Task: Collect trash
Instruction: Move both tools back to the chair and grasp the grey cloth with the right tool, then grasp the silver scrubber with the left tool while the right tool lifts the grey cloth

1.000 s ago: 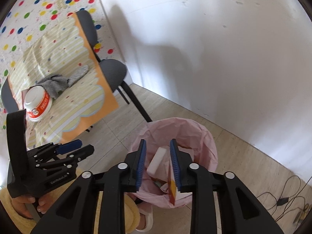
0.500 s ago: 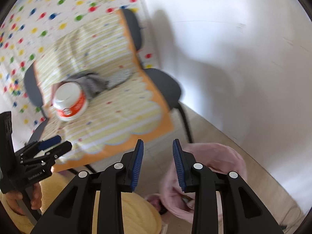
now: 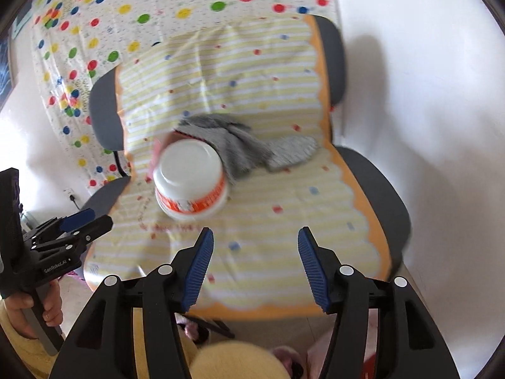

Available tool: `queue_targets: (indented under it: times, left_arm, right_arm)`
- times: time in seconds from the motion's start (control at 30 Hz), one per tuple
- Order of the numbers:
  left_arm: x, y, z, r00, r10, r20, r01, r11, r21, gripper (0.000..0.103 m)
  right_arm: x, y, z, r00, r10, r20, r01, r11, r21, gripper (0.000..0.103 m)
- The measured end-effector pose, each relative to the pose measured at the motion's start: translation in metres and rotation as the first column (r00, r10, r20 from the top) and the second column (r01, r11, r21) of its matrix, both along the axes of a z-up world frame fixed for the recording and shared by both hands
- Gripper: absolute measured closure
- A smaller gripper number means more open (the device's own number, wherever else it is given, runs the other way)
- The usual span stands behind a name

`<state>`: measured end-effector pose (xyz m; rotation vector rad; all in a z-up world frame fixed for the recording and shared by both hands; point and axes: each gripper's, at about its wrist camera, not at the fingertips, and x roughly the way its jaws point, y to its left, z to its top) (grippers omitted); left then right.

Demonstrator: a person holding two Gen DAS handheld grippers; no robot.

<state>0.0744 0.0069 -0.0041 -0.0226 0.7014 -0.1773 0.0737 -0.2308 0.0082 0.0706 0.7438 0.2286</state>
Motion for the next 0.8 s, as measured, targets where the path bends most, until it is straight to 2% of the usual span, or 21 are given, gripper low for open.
queue_targets:
  times: [0.2, 0.37, 0.43, 0.63, 0.8]
  left_arm:
    - [0.039, 0.034, 0.016, 0.997, 0.079, 0.021, -0.080, 0.997, 0.016, 0.036]
    - [0.077, 0.043, 0.023, 0.996, 0.088, 0.028, -0.089, 0.995, 0.038, 0.036]
    - [0.096, 0.044, 0.025, 0.996, 0.090, 0.029, -0.091, 0.995, 0.043, 0.036]
    - [0.136, 0.044, 0.018, 0.997, 0.074, 0.005, -0.074, 0.997, 0.037, 0.036]
    - [0.149, 0.040, 0.007, 0.998, 0.062, -0.016, -0.062, 0.997, 0.039, 0.036]
  right_arm:
    - [0.073, 0.036, 0.019, 0.996, 0.087, 0.008, -0.087, 0.996, -0.008, 0.046]
    - [0.140, 0.060, 0.015, 0.988, 0.155, -0.031, -0.153, 0.987, 0.049, 0.048]
    - [0.171, 0.069, 0.004, 0.977, 0.196, -0.086, -0.187, 0.977, 0.104, 0.049]
    - [0.249, 0.077, -0.041, 0.945, 0.224, -0.240, -0.165, 0.955, 0.245, 0.048]
    - [0.278, 0.075, -0.072, 0.918, 0.220, -0.330, -0.094, 0.929, 0.357, 0.048]
